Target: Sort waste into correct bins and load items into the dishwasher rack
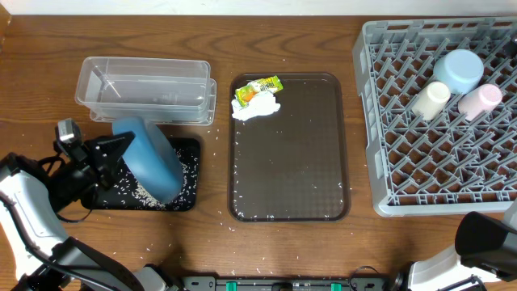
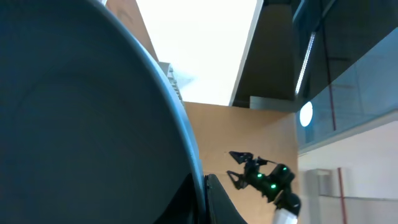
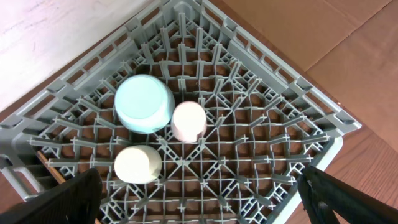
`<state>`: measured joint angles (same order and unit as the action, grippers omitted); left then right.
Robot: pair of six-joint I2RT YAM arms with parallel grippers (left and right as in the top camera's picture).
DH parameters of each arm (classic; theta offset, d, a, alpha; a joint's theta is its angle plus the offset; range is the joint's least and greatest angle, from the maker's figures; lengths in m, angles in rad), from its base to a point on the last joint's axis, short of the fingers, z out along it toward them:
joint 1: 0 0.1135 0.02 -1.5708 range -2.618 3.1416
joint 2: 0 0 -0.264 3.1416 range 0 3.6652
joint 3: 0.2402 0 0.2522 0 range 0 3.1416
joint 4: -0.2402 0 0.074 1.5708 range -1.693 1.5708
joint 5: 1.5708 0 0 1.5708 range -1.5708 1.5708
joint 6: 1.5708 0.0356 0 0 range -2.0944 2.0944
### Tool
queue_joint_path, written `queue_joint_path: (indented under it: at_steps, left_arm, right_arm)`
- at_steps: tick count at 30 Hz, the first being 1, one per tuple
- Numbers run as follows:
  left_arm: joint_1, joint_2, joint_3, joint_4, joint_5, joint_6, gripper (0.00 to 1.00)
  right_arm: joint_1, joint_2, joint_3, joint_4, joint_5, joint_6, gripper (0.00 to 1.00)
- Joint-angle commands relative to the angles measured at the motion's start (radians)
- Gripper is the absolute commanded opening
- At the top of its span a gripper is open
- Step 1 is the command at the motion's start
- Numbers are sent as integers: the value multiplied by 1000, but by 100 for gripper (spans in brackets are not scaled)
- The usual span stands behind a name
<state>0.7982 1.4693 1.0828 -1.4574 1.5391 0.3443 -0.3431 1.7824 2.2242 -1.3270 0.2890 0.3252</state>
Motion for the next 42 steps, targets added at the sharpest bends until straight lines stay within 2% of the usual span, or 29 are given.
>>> queue_joint_path:
  at_steps: [1,4,15,20,23,26,29,33,38,42]
  left_arm:
    - [3,-16,16,10,32,18,6]
    - [14,-16,16,82,32,18,6]
    - [-9,-53,28,83,-22,21,6]
    - [-66,-156,63,93,-21,21,6]
    - [-122,-249,74,182,-34,19,6]
    - [-181,-334,74,280,-82,-75,6]
    - [-248,-396,74,408,-198,-259,6]
    - [-388,-461,74,584,-552,-568,6]
    - [-654,-486,74,755,-722,-660,6]
    - [-919,-452,74,835,-974,-706,6]
  right_arm:
    - [-3,5,1,-1,18,-12,99]
    - [-3,5,1,-1,18,-12,99]
    - [-3,5,1,-1,18,-12,99]
    - [-3,5,1,-1,18,-12,99]
    - [-3,5,1,-1,18,-12,99]
    - [-3,5,1,-1,18,-12,99]
    - [-3,5,1,-1,18,-12,99]
    - [-3,5,1,-1,18,-12,99]
    - [-3,5,1,-1,18,-12,99]
    - [-3,5,1,-1,18,-12,99]
